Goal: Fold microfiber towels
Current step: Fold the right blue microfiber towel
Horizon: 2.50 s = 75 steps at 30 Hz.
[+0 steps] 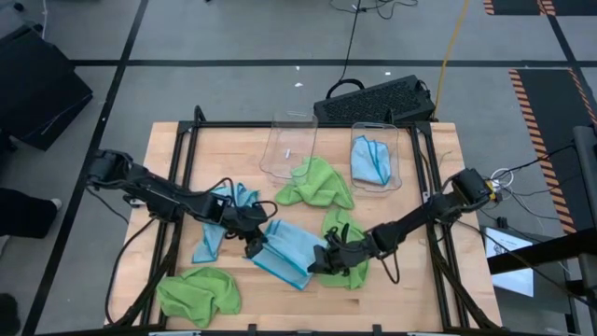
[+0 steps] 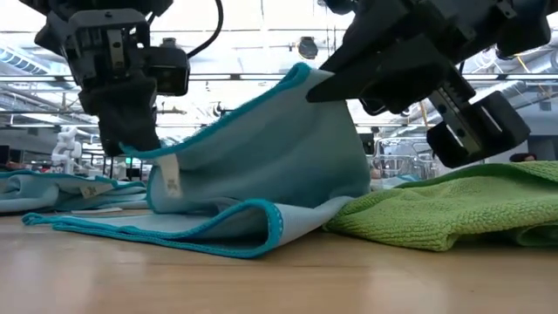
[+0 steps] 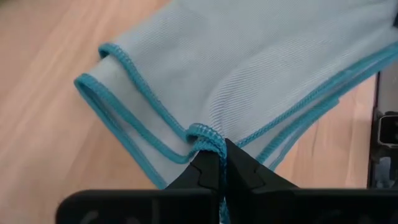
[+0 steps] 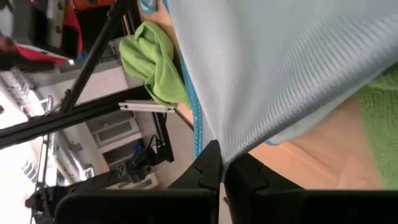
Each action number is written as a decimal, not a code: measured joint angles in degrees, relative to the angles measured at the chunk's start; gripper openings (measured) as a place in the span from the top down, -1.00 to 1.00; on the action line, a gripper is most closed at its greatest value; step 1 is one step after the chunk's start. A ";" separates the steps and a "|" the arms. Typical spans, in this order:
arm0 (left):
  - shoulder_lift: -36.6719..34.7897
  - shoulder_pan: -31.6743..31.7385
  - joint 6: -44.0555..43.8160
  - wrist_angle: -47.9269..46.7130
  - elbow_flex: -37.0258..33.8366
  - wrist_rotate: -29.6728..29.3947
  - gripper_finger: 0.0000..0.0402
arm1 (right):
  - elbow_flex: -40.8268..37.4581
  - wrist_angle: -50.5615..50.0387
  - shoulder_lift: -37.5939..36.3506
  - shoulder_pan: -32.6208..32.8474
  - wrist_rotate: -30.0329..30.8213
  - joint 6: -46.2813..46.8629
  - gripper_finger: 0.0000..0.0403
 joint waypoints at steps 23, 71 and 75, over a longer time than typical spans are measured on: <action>4.65 -5.11 -3.26 -0.13 -0.02 -1.22 0.93 | 9.82 -7.29 6.49 1.97 -1.02 -0.85 0.98; -6.06 -7.53 -17.47 -9.05 -0.09 -2.53 0.31 | 9.81 -11.71 3.05 1.26 -13.56 -0.46 -0.14; -5.48 -7.03 -20.85 -5.74 -0.09 -1.31 0.10 | 9.81 -13.63 1.79 0.29 -13.20 -3.13 -0.12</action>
